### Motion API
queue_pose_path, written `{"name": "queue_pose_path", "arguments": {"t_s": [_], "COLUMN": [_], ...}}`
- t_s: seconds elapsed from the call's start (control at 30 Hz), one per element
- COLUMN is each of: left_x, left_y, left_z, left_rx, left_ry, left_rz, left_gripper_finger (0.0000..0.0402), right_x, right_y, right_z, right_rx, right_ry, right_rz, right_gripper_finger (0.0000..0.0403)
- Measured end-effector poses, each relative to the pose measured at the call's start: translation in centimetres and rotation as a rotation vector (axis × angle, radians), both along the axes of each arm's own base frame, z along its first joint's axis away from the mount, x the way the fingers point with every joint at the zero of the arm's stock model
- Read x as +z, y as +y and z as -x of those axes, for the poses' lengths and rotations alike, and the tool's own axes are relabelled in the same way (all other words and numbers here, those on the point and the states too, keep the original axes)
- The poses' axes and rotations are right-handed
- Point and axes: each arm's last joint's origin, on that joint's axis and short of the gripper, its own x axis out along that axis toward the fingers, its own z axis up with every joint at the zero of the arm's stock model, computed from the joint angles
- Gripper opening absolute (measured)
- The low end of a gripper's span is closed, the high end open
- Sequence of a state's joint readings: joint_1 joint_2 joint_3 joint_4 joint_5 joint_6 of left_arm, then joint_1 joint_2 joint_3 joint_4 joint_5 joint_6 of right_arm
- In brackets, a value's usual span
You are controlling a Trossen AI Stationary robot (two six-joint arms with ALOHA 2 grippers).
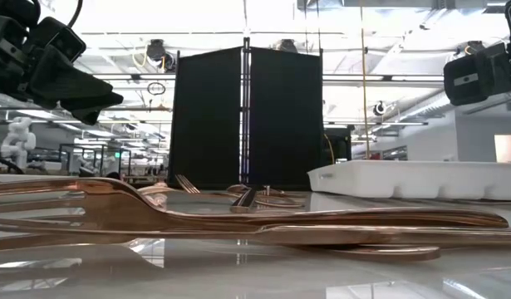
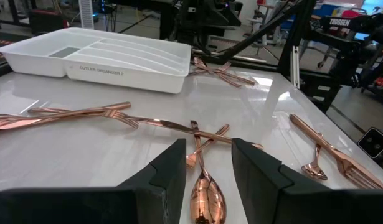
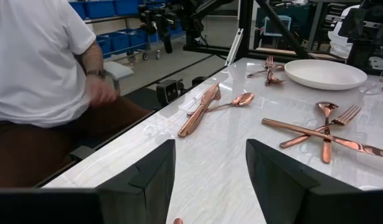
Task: Sort silverware
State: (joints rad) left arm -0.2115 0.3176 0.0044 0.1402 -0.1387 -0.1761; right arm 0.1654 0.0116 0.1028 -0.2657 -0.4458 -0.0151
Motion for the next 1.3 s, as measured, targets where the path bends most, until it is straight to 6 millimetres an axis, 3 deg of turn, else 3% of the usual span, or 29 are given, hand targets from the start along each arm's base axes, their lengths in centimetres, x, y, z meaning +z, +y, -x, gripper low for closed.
{"name": "queue_pose_path", "arguments": {"t_s": [0.73,0.83,0.93,1.0,1.1,1.3], "left_x": [0.0,0.3,0.9,1.1,1.5,2.5], "left_y": [0.0,0.0,0.0,-0.1,-0.1,0.0], "left_z": [0.0,-0.1,-0.1,-0.1,-0.1,-0.1], "left_rx": [0.0,0.0,0.001,-0.002,0.002,0.031], "left_ry": [-0.004,-0.034,-0.09,-0.109,-0.143,-0.249], "left_rz": [0.001,0.007,0.022,0.084,0.169,0.149], "left_gripper_finger": [0.0128,0.0128,0.0128,0.0128,0.0128,0.0128], "right_x": [0.0,0.3,0.5,0.7,0.8,2.8], "right_y": [0.0,-0.3,-0.5,-0.7,-0.8,-1.3], "right_z": [0.0,-0.2,-0.4,-0.4,-0.5,-0.6], "right_rx": [0.0,-0.067,-0.174,-0.221,-0.242,-0.476], "right_ry": [-0.04,-0.168,-0.198,-0.21,-0.289,-0.382], "right_rz": [0.055,0.217,0.268,0.268,0.415,0.211], "right_gripper_finger": [0.0187,0.0187,0.0187,0.0187,0.0187,0.0178]}}
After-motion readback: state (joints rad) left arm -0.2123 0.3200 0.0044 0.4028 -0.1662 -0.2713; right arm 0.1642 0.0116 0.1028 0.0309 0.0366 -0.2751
